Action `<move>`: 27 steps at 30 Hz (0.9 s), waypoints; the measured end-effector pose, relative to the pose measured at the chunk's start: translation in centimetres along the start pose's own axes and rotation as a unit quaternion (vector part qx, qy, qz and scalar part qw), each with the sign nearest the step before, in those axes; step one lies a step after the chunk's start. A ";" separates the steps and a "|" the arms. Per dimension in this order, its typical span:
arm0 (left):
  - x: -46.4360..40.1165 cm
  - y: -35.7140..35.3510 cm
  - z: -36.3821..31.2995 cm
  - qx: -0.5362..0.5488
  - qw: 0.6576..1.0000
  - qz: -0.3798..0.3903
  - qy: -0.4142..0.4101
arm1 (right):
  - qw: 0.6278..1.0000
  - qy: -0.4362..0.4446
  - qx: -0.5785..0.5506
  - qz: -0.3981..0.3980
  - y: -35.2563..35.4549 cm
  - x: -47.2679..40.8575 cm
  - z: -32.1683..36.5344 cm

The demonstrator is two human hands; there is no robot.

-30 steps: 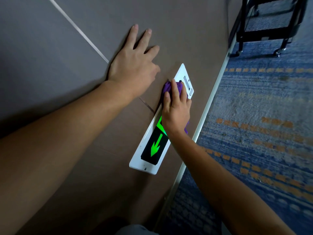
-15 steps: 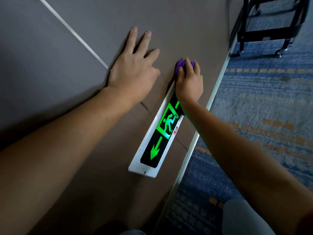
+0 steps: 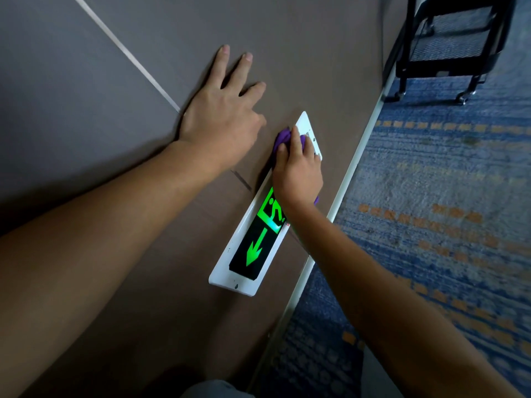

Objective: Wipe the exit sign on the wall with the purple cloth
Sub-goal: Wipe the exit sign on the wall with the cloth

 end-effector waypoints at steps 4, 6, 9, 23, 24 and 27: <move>0.1 -0.1 0.0 0.004 1.000 0.008 -0.004 | 1.000 0.018 0.014 0.016 -0.4 3.0 0.4; 0.1 -0.1 0.0 -0.001 1.000 0.010 -0.006 | 0.999 0.040 0.020 0.011 -0.4 4.4 0.6; 0.0 -0.5 -0.1 -0.022 0.999 0.017 -0.015 | 0.998 0.060 0.021 0.002 -0.4 4.9 0.5; -0.4 -1.2 -0.4 -0.100 0.995 0.027 -0.002 | 0.996 -0.013 -0.071 -0.060 0.7 -5.1 -1.8; -0.4 -1.2 -0.5 -0.102 0.994 0.030 -0.003 | 0.996 -0.016 -0.066 -0.061 0.5 -4.8 -1.8; -0.5 -1.2 -0.4 -0.102 0.994 0.036 -0.003 | 0.996 -0.030 -0.059 -0.056 -0.1 -3.2 -1.7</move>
Point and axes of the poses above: each hand's wrist, its own x-axis away from the middle knuckle, its own y-axis out of the back of the hand, z = x × y, the point moved 7 cm from there along -x, towards the middle knuckle, and after that the axes turned 1 degree about -x, right-handed, at the moved point
